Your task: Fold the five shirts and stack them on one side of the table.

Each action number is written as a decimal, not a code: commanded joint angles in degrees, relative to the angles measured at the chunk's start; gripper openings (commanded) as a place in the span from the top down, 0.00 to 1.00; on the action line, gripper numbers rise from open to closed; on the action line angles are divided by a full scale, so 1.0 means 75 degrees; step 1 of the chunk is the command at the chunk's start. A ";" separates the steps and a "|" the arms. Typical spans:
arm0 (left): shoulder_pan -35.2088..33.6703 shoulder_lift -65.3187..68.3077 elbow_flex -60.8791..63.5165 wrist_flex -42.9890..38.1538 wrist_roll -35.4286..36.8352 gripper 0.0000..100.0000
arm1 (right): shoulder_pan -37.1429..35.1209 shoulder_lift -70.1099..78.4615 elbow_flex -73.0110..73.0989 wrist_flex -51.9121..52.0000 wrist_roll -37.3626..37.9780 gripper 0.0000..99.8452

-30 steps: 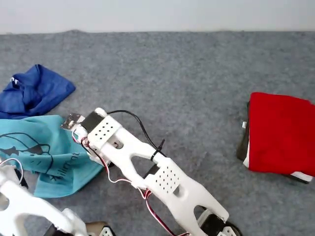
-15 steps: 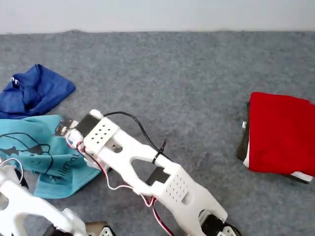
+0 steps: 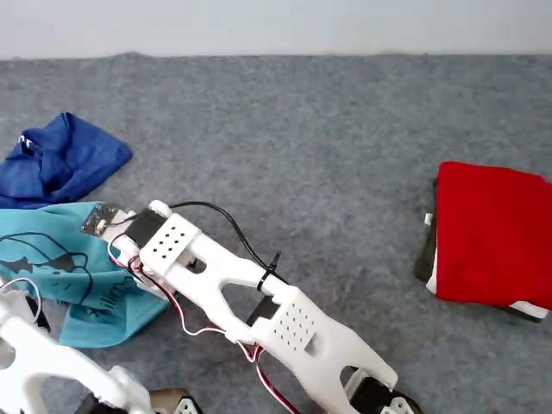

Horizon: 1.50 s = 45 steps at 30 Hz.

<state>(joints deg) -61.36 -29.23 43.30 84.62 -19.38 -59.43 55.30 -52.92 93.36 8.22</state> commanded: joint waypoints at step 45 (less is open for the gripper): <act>0.0000 0.0000 0.0311 -0.0117 0.0000 0.98 | 0.4495 -0.6265 -0.3118 0.1284 0.1114 0.99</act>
<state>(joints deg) -61.36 -29.23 45.76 84.26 -19.38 -25.14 14.86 -74.46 100.57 16.13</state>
